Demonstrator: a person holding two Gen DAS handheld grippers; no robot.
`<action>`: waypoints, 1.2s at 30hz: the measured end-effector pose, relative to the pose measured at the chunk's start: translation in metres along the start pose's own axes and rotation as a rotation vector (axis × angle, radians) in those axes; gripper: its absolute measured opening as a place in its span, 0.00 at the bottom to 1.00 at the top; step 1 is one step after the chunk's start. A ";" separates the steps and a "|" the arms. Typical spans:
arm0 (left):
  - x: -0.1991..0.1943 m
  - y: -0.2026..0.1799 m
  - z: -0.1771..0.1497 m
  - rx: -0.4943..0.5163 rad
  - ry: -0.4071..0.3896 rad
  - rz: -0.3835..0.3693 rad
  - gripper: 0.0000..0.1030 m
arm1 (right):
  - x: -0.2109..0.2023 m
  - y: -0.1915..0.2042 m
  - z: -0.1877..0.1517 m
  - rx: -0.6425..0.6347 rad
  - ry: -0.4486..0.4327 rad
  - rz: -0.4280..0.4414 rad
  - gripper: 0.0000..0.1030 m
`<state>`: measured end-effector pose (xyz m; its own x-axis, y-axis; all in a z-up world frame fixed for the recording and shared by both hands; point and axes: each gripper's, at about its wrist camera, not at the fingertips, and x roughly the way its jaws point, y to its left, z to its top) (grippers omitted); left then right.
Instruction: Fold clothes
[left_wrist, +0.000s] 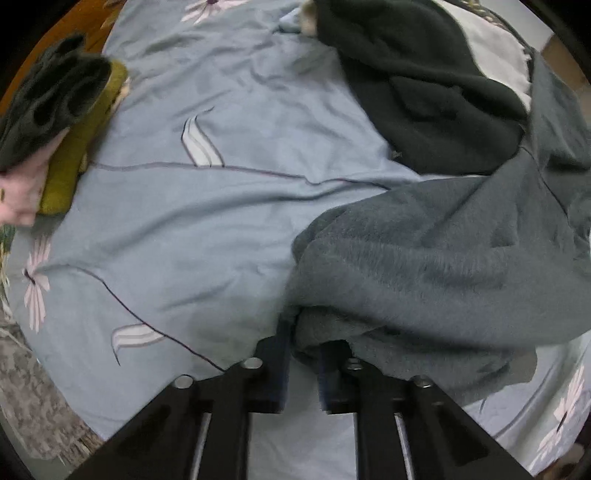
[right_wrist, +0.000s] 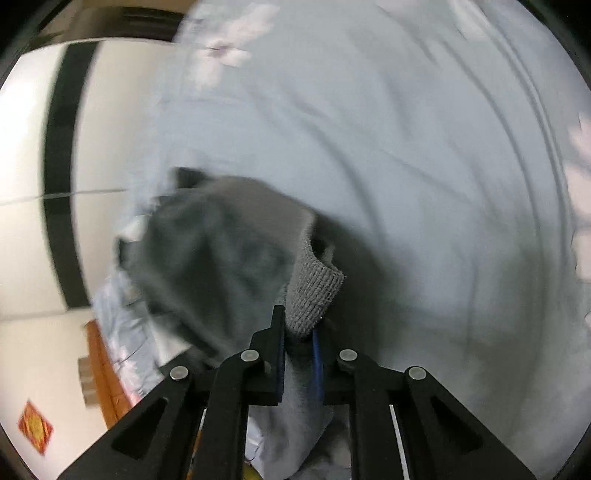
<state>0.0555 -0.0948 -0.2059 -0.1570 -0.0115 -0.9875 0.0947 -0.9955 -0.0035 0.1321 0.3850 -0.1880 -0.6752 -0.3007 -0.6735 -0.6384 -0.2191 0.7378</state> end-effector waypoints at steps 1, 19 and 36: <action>-0.013 -0.001 0.002 0.011 -0.036 -0.004 0.11 | -0.011 0.015 0.003 -0.029 -0.016 0.030 0.11; -0.396 -0.007 -0.001 0.354 -0.840 -0.143 0.10 | -0.372 0.201 -0.069 -0.513 -0.380 0.530 0.10; -0.567 0.123 -0.084 0.345 -1.142 0.109 0.10 | -0.463 0.227 -0.214 -0.787 -0.256 0.815 0.10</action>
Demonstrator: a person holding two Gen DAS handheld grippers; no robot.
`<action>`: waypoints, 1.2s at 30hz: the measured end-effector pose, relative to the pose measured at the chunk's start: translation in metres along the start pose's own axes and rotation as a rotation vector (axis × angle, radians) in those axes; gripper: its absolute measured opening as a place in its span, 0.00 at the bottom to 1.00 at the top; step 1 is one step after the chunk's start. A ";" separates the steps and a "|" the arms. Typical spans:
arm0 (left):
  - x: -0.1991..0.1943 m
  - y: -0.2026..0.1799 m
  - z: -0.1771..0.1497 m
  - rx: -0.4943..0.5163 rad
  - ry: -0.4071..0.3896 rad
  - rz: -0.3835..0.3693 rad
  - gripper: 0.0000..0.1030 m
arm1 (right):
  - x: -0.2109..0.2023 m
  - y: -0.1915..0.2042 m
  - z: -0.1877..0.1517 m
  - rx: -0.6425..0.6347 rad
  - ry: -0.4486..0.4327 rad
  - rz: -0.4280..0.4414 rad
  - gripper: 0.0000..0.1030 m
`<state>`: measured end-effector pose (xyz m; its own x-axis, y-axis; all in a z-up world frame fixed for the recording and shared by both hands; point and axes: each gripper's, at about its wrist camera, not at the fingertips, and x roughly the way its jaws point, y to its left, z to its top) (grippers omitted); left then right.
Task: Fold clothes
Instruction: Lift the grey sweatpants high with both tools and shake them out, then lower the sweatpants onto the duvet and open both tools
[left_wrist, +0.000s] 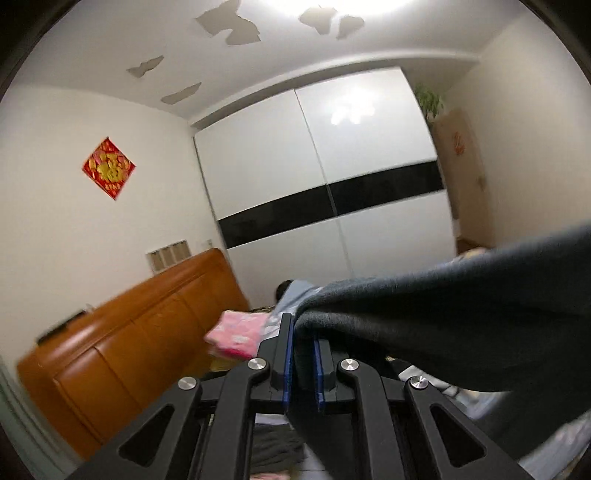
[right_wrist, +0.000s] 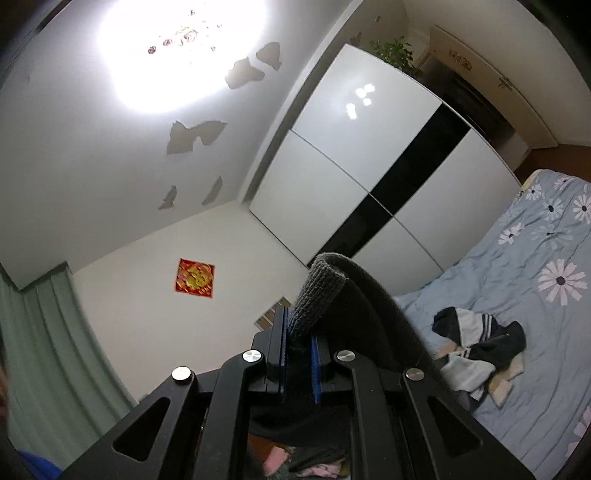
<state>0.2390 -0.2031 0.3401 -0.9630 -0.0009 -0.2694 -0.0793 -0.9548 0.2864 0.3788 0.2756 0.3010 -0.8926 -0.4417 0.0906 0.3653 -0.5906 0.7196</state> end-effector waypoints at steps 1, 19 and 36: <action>0.007 -0.004 -0.004 0.009 0.028 -0.004 0.10 | 0.003 -0.010 -0.002 0.020 0.012 -0.018 0.10; 0.254 -0.314 -0.218 0.030 0.807 -0.170 0.10 | -0.034 -0.382 -0.094 0.603 0.193 -0.676 0.10; 0.471 -0.425 -0.280 0.067 1.036 -0.241 0.13 | 0.085 -0.637 -0.079 0.665 0.375 -0.950 0.10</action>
<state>-0.1089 0.1187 -0.1661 -0.2339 -0.0964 -0.9675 -0.2832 -0.9452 0.1627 0.0913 0.5610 -0.2047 -0.5586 -0.2549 -0.7893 -0.6967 -0.3723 0.6132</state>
